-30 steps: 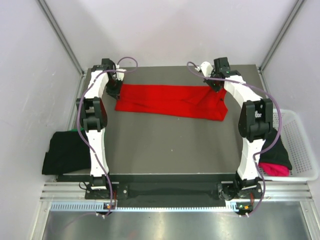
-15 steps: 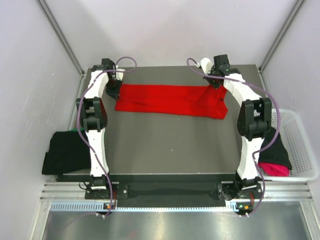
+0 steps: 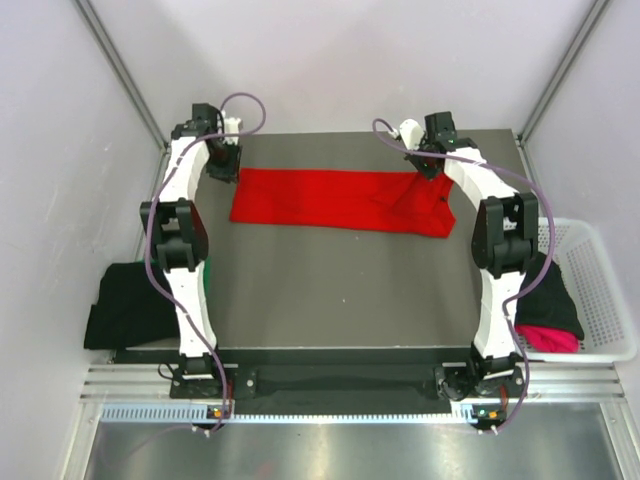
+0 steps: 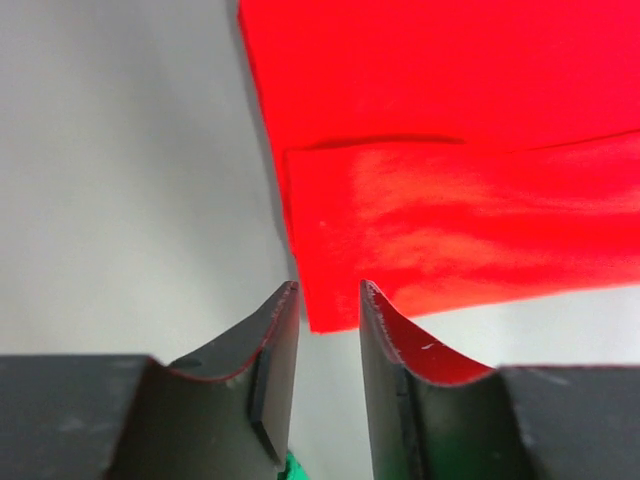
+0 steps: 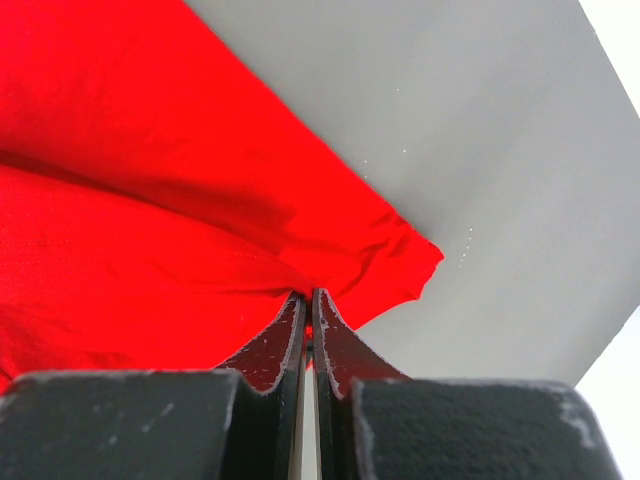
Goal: Fold and stack the t-shirts
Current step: Fold the tshirt
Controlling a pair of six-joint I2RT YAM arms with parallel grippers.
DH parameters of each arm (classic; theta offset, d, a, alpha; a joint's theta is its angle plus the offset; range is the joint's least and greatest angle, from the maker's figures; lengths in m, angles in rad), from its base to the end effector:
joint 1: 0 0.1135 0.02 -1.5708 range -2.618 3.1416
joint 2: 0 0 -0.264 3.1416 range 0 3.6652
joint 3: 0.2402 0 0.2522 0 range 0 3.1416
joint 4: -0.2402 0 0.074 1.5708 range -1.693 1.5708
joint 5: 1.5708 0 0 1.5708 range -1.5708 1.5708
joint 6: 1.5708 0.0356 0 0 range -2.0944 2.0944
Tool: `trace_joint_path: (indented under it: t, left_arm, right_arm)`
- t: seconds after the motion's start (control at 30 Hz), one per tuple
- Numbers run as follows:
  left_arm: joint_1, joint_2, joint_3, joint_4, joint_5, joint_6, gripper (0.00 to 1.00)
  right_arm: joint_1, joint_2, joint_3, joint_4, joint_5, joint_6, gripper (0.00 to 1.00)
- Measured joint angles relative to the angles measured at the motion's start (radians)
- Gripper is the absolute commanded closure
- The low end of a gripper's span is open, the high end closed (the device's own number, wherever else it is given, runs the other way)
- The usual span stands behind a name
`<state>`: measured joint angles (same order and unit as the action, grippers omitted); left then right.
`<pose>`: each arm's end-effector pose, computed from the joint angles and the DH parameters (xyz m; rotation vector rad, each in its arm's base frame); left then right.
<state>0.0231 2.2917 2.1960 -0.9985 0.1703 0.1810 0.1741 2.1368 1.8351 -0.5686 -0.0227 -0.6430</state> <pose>0.4939 0.0054 0.2512 0.2634 2.6340 -0.1592 0.4765 0.0846 0.2370 -0.9823 2.2436 -0.1808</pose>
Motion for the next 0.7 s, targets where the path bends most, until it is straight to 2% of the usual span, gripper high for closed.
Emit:
trace_joint_path:
  t: [0.2, 0.43, 0.47, 0.5, 0.53, 0.57, 0.63, 0.7]
  left_arm:
    - [-0.053, -0.190, -0.180, 0.122, 0.084, 0.015, 0.75]
    - [-0.111, -0.107, -0.261, 0.167, 0.127, 0.026, 0.78]
    - [-0.108, -0.088, -0.262, 0.165, 0.121, 0.027, 0.79]
    - [-0.105, -0.072, -0.263, 0.166, 0.114, 0.028, 0.79]
    - [-0.101, -0.058, -0.266, 0.166, 0.106, 0.029, 0.79]
    - [-0.096, -0.051, -0.275, 0.167, 0.099, 0.029, 0.79]
    - [-0.087, -0.048, -0.296, 0.165, 0.091, 0.031, 0.79]
    - [-0.082, -0.048, -0.308, 0.167, 0.083, 0.031, 0.80]
  right_arm:
    - [0.000, 0.000, 0.000, 0.000, -0.001, 0.002, 0.99]
    - [0.000, 0.012, 0.032, 0.001, 0.005, 0.008, 0.98]
    - [0.000, 0.020, 0.043, 0.004, 0.010, 0.009, 0.94]
    - [0.000, 0.028, 0.053, 0.006, 0.016, 0.013, 0.85]
    - [0.000, 0.035, 0.061, 0.011, 0.024, 0.021, 0.66]
    - [0.000, 0.041, 0.063, 0.017, 0.031, 0.032, 0.60]
    - [0.000, 0.045, 0.061, 0.031, 0.043, 0.046, 0.55]
    - [0.000, 0.038, 0.040, 0.056, 0.043, 0.056, 0.55]
